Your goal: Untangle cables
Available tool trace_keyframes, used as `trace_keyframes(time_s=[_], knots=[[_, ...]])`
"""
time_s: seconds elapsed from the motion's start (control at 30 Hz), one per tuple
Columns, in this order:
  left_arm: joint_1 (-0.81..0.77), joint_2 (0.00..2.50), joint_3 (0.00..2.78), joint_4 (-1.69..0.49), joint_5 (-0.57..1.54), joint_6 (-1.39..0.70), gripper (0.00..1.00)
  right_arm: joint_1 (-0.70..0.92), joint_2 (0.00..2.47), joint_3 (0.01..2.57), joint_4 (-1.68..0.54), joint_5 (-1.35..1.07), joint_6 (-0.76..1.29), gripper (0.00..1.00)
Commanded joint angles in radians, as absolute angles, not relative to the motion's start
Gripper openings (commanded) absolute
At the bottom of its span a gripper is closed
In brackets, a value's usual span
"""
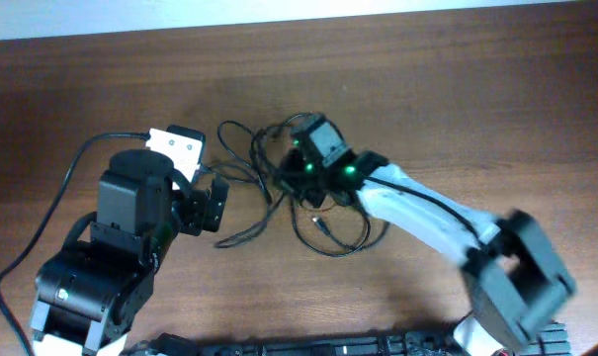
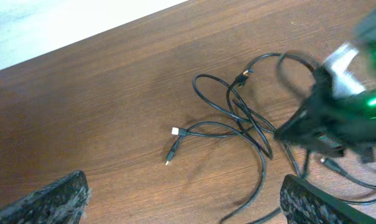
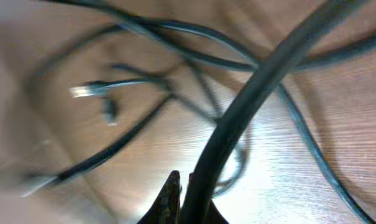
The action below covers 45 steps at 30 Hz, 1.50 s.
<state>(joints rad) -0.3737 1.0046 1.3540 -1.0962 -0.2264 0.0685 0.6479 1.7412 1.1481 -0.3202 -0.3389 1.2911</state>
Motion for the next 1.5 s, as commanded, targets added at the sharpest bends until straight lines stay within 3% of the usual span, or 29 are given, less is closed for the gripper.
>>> trace_keyframes(time_s=[0.0, 0.17, 0.23, 0.33, 0.47, 0.57, 0.73, 0.8, 0.97, 1.13, 1.33, 1.47], knots=[[-0.37, 1.007, 1.377, -1.094, -0.241, 0.084, 0.99, 0.64, 1.516, 1.158, -0.318, -0.135, 1.047, 0.04], [-0.37, 1.007, 1.377, -1.094, -0.241, 0.084, 0.99, 0.64, 1.129, 1.158, -0.238, 0.255, 0.606, 0.04], [-0.37, 1.007, 1.377, -1.094, -0.241, 0.084, 0.99, 0.64, 1.011, 1.158, -0.023, 0.356, 0.32, 0.04], [-0.37, 1.007, 1.377, -1.094, -0.241, 0.084, 0.99, 0.64, 0.988, 1.158, 0.218, 0.393, 0.007, 0.04], [-0.37, 1.007, 1.377, -1.094, -0.241, 0.084, 0.99, 0.64, 0.988, 1.177, 0.459, 0.585, -0.234, 0.04], [-0.37, 1.007, 1.377, -1.094, -0.241, 0.084, 0.99, 0.611, 1.01, 1.288, 0.472, 0.59, -0.42, 0.04], [-0.37, 1.007, 1.377, -1.094, -0.241, 0.084, 0.99, 0.509, 1.06, 1.356, 0.445, 0.599, -0.422, 0.04], [-0.37, 1.007, 1.377, -1.094, -0.241, 0.084, 0.99, 0.446, 1.092, 1.409, 0.616, 0.599, -0.383, 0.04], [-0.37, 1.007, 1.377, -1.094, -0.241, 0.084, 0.99, 0.438, 1.174, 1.549, 0.662, 0.596, 0.106, 0.04], [-0.37, 1.007, 1.377, -1.094, -0.241, 0.084, 0.99, 0.44, 1.272, 1.549, 0.271, 0.482, 0.501, 0.04], [-0.37, 1.007, 1.377, -1.094, -0.241, 0.084, 0.99, 0.579, 1.282, 1.549, 0.252, 0.257, 0.507, 0.04], [-0.37, 1.007, 1.377, -1.094, -0.241, 0.084, 0.99, 0.605, 1.282, 1.549, 0.461, 0.242, 0.507, 0.04]])
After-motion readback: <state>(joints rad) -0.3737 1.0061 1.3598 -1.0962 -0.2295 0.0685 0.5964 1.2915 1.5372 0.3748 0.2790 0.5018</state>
